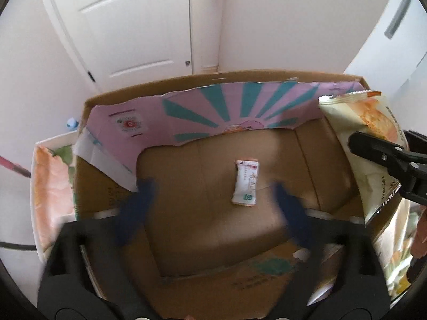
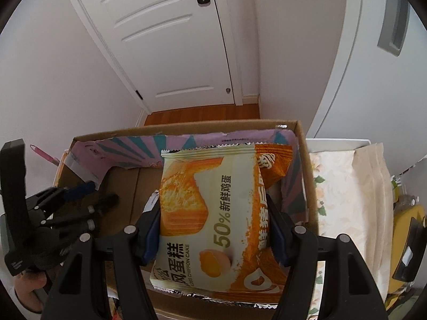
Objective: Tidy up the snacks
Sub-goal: 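Open left tool over the box while right tool lowers the orange cake bag in, then withdraw both tools from the box back toward the remaining snacks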
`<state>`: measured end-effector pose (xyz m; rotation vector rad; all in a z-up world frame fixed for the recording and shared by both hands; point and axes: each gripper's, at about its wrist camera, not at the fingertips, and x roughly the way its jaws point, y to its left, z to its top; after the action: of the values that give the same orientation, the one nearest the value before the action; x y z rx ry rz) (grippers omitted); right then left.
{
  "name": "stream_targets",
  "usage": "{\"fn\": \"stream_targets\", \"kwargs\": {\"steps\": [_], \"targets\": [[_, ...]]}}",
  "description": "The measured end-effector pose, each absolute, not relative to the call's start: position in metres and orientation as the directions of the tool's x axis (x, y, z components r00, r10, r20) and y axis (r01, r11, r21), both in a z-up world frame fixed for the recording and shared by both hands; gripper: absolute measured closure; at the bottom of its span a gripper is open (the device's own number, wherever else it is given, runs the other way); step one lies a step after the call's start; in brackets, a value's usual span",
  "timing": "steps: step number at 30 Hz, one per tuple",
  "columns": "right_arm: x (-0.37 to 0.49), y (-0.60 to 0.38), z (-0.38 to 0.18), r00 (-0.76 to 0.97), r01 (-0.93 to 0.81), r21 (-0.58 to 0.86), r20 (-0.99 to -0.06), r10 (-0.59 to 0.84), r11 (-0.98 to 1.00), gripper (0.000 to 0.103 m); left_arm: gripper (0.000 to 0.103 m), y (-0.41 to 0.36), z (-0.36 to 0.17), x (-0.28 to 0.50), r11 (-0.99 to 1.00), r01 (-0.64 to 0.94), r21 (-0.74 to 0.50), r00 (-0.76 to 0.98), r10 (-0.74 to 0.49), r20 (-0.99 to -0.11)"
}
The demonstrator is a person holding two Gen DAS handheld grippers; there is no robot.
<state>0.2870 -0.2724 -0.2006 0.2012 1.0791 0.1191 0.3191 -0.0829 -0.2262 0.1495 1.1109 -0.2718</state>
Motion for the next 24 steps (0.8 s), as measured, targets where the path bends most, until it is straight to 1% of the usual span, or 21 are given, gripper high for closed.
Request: {"fn": "stream_targets", "kwargs": {"steps": [1, 5, 9, 13, 15, 16, 17, 24], "targets": [[0.287, -0.272, -0.201, 0.465, 0.0, 0.222, -0.863, 0.197, 0.975, 0.041, 0.001, -0.086, -0.224, 0.316, 0.955, 0.296, -0.003, 0.423, -0.134, -0.896], [0.287, -0.271, -0.204, 0.458, -0.009, 0.215, -0.867, 0.195, 0.977, 0.041, 0.001, -0.087, -0.215, 0.307, 0.953, 0.304, -0.021, 0.425, -0.155, -0.892], [0.288, -0.275, -0.199, 0.459, -0.017, 0.23, -0.863, 0.212, 0.973, 0.041, 0.001, -0.083, -0.194, 0.29, 0.955, 0.295, -0.015, 0.466, -0.158, -0.871], [0.294, -0.278, -0.199, 0.422, -0.028, 0.271, -0.869, 0.258, 0.962, 0.038, 0.0, -0.078, -0.172, 0.277, 0.963, 0.268, 0.022, 0.517, -0.124, -0.847], [0.298, -0.278, -0.205, 0.403, -0.027, 0.28, -0.876, 0.267, 0.96, 0.027, 0.001, -0.073, -0.162, 0.269, 0.968, 0.246, 0.045, 0.541, -0.098, -0.835], [0.3, -0.279, -0.207, 0.413, -0.026, 0.285, -0.87, 0.27, 0.958, 0.012, 0.001, -0.07, -0.159, 0.264, 0.972, 0.23, 0.058, 0.553, -0.081, -0.829], [0.301, -0.279, -0.208, 0.422, -0.027, 0.287, -0.865, 0.272, 0.957, 0.004, 0.001, -0.067, -0.157, 0.261, 0.974, 0.218, 0.065, 0.561, -0.07, -0.825], [0.278, -0.29, -0.193, 0.481, -0.062, 0.284, -0.831, 0.278, 0.957, 0.004, 0.001, -0.054, -0.138, 0.224, 0.987, 0.14, 0.085, 0.616, -0.019, -0.787]]}}
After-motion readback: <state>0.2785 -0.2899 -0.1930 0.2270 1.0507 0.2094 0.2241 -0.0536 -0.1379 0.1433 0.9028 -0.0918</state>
